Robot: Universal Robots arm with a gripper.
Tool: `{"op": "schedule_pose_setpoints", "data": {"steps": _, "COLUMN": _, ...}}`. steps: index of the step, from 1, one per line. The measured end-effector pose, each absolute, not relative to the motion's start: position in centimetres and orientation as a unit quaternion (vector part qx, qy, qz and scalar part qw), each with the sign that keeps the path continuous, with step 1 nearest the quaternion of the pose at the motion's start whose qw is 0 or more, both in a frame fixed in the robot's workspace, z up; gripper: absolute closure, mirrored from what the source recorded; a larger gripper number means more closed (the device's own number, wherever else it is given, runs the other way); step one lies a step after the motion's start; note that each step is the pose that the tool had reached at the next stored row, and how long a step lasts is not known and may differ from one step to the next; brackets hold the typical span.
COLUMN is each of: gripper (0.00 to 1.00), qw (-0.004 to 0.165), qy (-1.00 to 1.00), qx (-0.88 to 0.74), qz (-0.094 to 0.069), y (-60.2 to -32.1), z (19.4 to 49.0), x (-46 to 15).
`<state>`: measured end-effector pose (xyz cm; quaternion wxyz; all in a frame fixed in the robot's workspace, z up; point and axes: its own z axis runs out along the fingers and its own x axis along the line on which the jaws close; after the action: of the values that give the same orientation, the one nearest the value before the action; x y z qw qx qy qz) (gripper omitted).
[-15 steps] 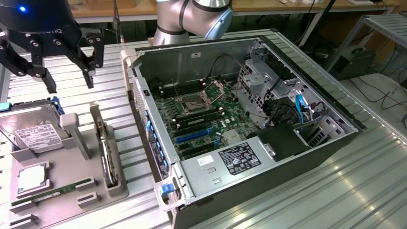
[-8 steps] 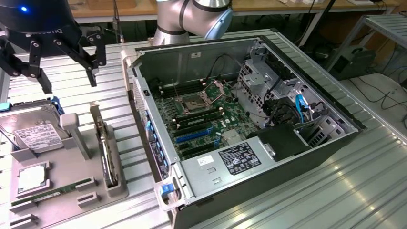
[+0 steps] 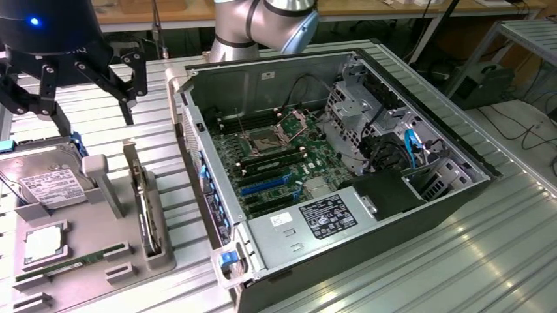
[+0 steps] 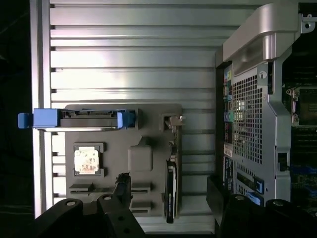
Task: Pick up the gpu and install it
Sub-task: 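Pick up the gpu and move the gpu toward the slot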
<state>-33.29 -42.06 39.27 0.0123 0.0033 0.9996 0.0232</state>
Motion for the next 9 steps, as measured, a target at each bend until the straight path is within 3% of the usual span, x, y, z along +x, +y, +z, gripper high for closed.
{"op": "schedule_pose_setpoints", "data": {"steps": 9, "gripper": 0.27, "qw": 0.012, "qy": 1.0, "qx": 0.003, "qz": 0.023, "y": -45.6, "z": 39.3, "x": -33.3}}
